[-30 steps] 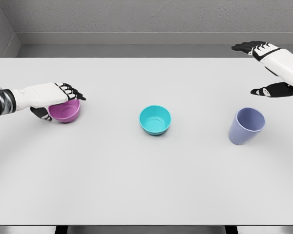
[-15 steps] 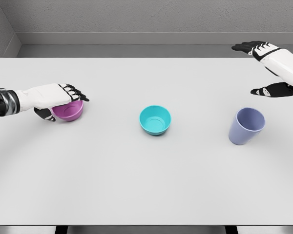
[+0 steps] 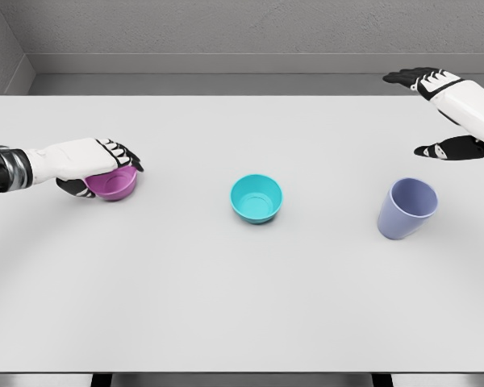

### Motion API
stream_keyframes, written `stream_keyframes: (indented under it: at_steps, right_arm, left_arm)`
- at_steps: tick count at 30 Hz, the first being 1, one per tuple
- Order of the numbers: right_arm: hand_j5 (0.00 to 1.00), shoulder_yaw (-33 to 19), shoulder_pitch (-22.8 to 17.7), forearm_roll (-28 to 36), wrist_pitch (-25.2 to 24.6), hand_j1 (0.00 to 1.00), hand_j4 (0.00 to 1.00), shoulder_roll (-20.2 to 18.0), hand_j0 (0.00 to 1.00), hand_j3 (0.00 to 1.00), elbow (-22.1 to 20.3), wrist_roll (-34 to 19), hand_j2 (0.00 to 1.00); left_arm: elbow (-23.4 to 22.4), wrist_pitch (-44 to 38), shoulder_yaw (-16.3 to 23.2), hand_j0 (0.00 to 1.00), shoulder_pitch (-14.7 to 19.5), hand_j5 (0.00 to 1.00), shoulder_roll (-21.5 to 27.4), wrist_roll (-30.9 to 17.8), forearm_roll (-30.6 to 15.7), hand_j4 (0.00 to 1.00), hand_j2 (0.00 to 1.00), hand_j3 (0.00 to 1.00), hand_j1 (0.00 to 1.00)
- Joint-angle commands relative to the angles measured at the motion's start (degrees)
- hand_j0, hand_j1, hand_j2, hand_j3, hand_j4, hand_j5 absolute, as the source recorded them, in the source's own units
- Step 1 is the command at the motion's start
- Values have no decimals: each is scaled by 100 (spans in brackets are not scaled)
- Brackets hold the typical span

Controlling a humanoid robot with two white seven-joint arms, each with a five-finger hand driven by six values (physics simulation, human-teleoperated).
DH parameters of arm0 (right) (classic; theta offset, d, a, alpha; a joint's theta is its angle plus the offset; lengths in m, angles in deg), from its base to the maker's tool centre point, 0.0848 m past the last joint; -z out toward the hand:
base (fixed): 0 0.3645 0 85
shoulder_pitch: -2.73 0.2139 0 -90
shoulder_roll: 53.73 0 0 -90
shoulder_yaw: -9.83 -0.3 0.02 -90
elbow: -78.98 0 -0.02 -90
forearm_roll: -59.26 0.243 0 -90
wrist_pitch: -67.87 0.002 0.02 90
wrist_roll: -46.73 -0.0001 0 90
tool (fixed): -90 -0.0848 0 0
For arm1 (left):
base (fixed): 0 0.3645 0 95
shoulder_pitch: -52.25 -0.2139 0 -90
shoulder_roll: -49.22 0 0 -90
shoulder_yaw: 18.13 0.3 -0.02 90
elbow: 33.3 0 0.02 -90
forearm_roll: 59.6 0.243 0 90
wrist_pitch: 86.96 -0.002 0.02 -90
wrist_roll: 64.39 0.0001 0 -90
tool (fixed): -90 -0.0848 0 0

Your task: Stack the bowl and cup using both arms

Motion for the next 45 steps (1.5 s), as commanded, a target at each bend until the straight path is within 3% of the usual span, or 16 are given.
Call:
stream_keyframes:
  at_steps: [1, 9, 15, 23, 32, 37, 45]
  right_arm:
    - [100, 3, 0, 19, 3, 100, 100, -14, 100, 100, 1, 3, 100]
    - [100, -6, 9, 19, 4, 100, 100, -5, 100, 100, 1, 3, 100]
    - [100, -14, 9, 19, -5, 100, 100, -5, 100, 100, 1, 3, 100]
    - [100, -14, 9, 19, -5, 100, 100, -5, 100, 100, 1, 3, 100]
    - [100, -14, 9, 19, 4, 100, 100, -5, 100, 100, 1, 3, 100]
    - [100, -14, 9, 19, -5, 100, 100, -5, 100, 100, 1, 3, 100]
    - [100, -14, 9, 19, 4, 100, 100, -5, 100, 100, 1, 3, 100]
  left_arm:
    - [1, -15, -15, 57, 0, 57, 5, 20, -59, 57, 57, 57, 57]
    - [273, -15, -95, 58, 97, 58, -267, 81, -226, 58, 58, 58, 58]
    - [686, -15, -51, 58, 167, 58, -821, 81, -217, 58, 58, 58, 58]
    - [835, -15, 11, 58, 343, 58, -1568, 73, -173, 58, 58, 58, 58]
    - [897, -15, 477, 58, 475, 58, -2025, 64, -15, 58, 58, 58, 58]
    - [897, -15, 679, 59, 475, 59, -2122, 64, 91, 59, 59, 59, 59]
    - [880, -15, 688, 60, 475, 60, -2069, 64, 91, 60, 60, 60, 60]
